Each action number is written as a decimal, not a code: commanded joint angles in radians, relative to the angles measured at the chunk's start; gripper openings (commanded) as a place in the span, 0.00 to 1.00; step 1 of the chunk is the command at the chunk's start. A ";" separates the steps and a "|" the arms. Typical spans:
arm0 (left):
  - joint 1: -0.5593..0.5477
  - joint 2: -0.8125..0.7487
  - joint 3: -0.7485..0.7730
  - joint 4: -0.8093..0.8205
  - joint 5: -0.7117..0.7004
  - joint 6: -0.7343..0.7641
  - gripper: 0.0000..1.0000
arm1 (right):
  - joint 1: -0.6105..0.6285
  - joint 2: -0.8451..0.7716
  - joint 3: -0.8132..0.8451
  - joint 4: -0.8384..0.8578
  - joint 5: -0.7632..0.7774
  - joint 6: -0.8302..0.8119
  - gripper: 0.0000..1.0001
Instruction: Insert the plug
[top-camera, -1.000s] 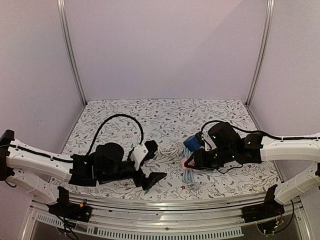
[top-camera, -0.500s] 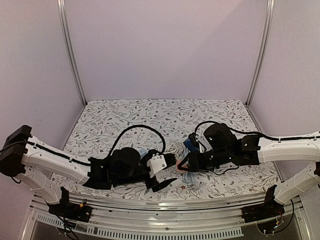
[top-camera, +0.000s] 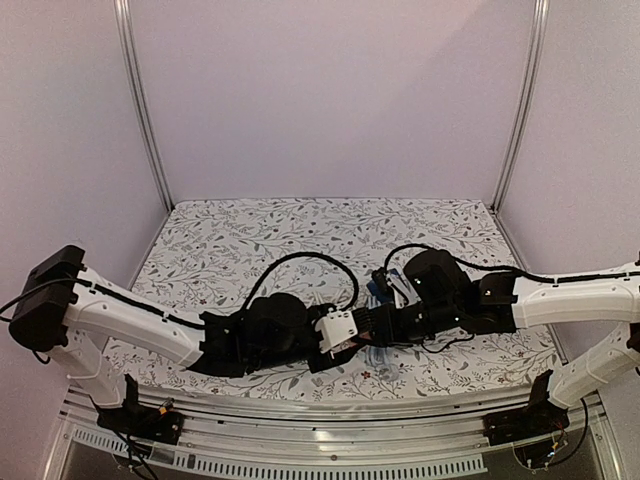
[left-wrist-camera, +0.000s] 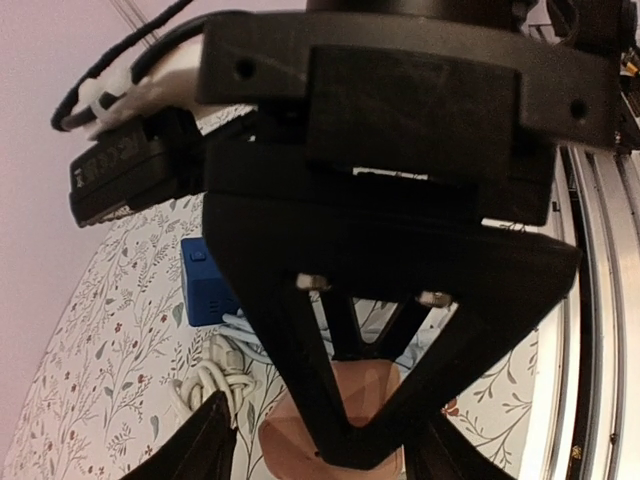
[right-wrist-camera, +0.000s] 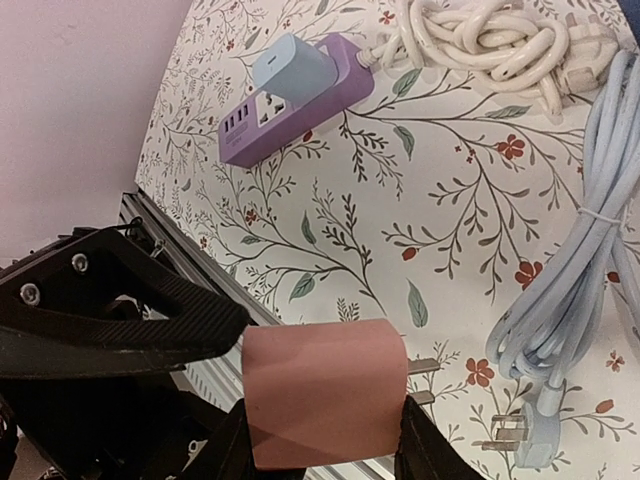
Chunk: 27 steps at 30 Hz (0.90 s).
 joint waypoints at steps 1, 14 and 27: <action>-0.013 0.013 0.021 -0.045 -0.040 0.011 0.58 | 0.009 0.010 0.020 0.015 -0.002 0.002 0.23; -0.012 0.044 0.078 -0.163 -0.069 0.004 0.48 | 0.017 0.016 0.027 0.010 0.003 0.002 0.23; -0.012 0.060 0.123 -0.250 -0.119 -0.017 0.51 | 0.027 0.026 0.041 -0.013 0.031 0.000 0.23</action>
